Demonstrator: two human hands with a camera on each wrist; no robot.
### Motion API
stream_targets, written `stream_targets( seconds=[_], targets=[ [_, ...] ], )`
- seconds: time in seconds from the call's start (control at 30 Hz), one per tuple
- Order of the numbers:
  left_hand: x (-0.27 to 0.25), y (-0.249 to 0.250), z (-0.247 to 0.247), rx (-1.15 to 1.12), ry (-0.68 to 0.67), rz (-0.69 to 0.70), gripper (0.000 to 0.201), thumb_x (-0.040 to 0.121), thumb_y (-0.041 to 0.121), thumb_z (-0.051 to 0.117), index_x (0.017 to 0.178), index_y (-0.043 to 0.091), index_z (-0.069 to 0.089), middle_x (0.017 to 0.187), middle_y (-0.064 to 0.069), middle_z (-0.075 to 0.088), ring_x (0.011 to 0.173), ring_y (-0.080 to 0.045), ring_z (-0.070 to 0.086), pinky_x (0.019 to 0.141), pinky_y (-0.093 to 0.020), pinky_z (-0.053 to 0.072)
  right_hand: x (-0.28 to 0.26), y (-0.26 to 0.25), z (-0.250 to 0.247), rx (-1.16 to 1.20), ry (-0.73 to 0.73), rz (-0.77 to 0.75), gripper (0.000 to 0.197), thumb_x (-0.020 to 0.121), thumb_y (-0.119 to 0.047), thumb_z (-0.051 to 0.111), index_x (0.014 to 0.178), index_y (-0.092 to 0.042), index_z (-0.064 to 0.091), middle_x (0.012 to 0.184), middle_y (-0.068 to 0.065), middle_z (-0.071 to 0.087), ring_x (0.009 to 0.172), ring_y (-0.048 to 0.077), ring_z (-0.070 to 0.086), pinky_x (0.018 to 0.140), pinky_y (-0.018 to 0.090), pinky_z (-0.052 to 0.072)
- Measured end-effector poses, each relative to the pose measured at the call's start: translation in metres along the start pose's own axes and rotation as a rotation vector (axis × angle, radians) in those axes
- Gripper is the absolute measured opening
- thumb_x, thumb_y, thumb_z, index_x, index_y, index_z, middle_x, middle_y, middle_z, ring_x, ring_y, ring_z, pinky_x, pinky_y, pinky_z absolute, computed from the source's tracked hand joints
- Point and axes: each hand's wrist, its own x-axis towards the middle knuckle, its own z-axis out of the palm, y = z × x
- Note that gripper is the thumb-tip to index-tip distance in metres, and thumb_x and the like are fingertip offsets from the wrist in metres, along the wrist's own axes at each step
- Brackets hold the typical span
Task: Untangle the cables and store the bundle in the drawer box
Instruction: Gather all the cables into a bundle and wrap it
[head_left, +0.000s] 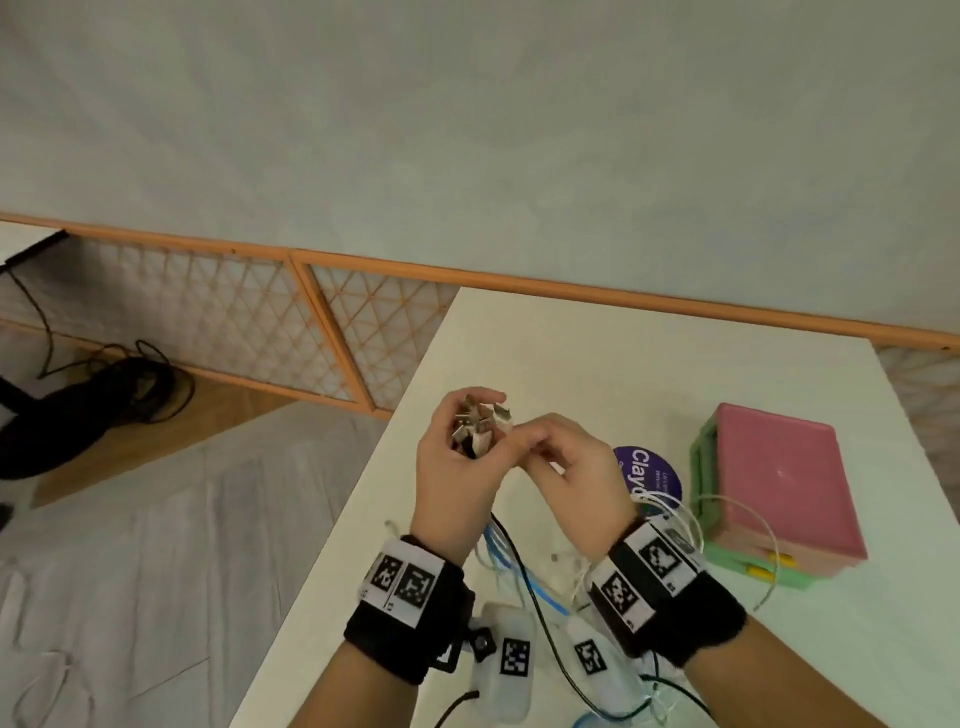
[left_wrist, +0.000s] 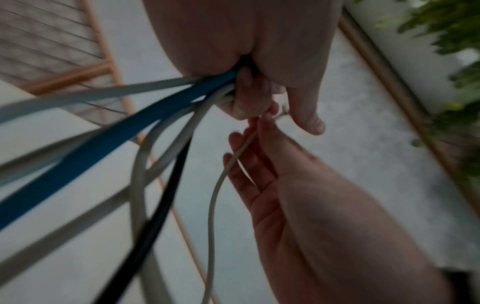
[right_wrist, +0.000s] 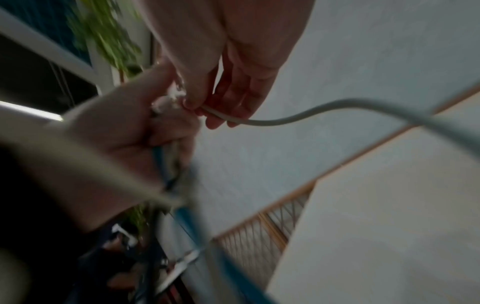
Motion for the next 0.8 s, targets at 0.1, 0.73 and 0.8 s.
stream_targets(
  seconds=[0.1, 0.73, 0.8],
  targets=[
    [0.0, 0.016, 0.026, 0.015, -0.067, 0.091, 0.017, 0.08, 0.012, 0.076, 0.087, 0.01, 0.061, 0.065, 0.0, 0.056, 0.053, -0.009, 0.048, 0.051, -0.02, 0.043, -0.007, -0.024, -0.019, 0.128, 0.117, 0.032, 0.01, 0.085, -0.007, 0.061, 0.083, -0.013, 0.07, 0.08, 0.003, 0.066, 0.075, 0.016, 0.065, 0.072, 0.032, 0.054],
    [0.014, 0.049, 0.05, -0.18, -0.039, 0.029, 0.023, 0.095, 0.038, 0.054, 0.073, 0.031, 0.054, 0.069, 0.003, 0.056, 0.064, -0.013, 0.049, 0.062, -0.029, 0.037, -0.039, -0.054, -0.07, -0.162, -0.286, 0.124, 0.025, 0.099, -0.028, 0.036, 0.079, -0.017, 0.046, 0.063, -0.003, 0.043, 0.055, 0.007, 0.039, 0.056, 0.027, 0.041],
    [0.019, 0.043, 0.037, 0.001, -0.013, 0.138, 0.008, 0.09, 0.031, 0.064, 0.094, 0.028, 0.058, 0.098, 0.005, 0.063, 0.093, -0.012, 0.058, 0.077, -0.026, 0.044, -0.031, -0.058, -0.086, -0.339, -0.32, 0.103, 0.026, 0.099, -0.03, 0.035, 0.075, -0.022, 0.042, 0.062, -0.007, 0.043, 0.053, 0.006, 0.039, 0.055, 0.017, 0.035]
  ],
)
